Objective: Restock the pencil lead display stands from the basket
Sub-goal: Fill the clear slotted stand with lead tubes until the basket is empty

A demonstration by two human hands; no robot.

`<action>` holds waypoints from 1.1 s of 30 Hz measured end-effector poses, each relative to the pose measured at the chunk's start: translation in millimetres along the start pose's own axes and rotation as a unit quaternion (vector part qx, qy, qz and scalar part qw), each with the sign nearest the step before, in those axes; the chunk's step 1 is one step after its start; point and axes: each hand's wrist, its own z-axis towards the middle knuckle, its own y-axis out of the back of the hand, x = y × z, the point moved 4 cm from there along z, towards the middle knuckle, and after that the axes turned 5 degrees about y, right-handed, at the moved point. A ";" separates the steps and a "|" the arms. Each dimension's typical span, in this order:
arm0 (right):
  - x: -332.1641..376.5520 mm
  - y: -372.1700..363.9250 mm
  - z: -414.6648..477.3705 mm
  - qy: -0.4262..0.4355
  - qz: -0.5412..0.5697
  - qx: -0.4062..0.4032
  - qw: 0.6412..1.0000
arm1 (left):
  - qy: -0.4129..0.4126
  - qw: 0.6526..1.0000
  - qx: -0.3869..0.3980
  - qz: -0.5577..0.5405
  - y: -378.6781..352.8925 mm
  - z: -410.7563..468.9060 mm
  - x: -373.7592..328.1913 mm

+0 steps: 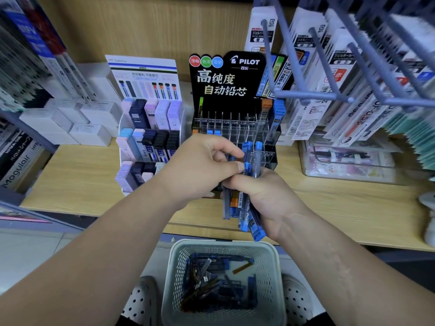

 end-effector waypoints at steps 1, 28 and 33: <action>0.5 -0.3 -0.2 0.002 -0.001 0.003 1.000 | 0.001 1.000 0.001 0.001 -0.6 -0.3 -1.0; 7.6 3.9 -2.4 -0.005 0.079 0.010 0.997 | 0.159 0.916 0.123 -0.348 -2.2 -10.2 16.3; 7.0 9.1 -3.7 -0.009 0.104 -0.010 0.995 | 0.108 0.930 0.027 -0.351 16.9 -6.4 10.8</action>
